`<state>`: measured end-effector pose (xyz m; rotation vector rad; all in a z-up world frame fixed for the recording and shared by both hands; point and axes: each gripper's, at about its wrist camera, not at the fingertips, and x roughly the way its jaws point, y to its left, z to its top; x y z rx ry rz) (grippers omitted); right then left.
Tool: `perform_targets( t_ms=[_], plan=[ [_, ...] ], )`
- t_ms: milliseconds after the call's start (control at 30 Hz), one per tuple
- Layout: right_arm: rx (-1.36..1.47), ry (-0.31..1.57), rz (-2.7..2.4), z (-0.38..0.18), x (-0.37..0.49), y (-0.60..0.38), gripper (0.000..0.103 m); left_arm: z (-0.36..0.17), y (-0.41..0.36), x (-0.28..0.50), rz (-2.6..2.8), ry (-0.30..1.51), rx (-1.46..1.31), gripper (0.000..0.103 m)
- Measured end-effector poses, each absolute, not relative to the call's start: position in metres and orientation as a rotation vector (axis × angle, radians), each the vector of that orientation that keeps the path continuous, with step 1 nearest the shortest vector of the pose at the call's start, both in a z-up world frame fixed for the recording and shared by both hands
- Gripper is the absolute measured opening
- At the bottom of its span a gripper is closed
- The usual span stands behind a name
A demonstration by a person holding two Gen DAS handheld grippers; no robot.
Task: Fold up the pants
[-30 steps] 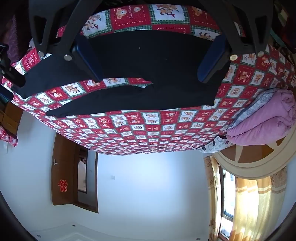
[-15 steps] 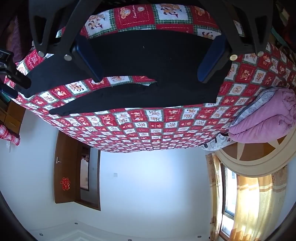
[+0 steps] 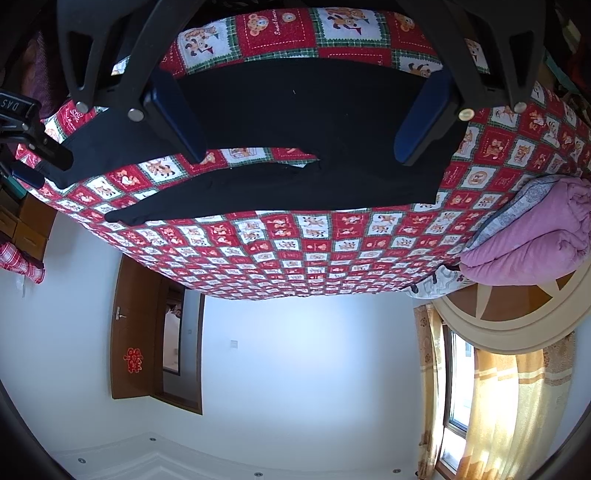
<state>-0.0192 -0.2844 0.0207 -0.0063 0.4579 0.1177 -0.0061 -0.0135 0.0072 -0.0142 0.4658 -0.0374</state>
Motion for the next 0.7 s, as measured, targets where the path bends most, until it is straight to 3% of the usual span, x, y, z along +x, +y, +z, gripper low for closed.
perform_targets(
  t_ms=[700],
  plan=[
    [-0.008, 0.449, 0.089, 0.0228, -0.0178, -0.2895, 0.102, 0.0045, -0.0172, -0.0101, -0.055, 0.466, -0.014, 0.103]
  ],
)
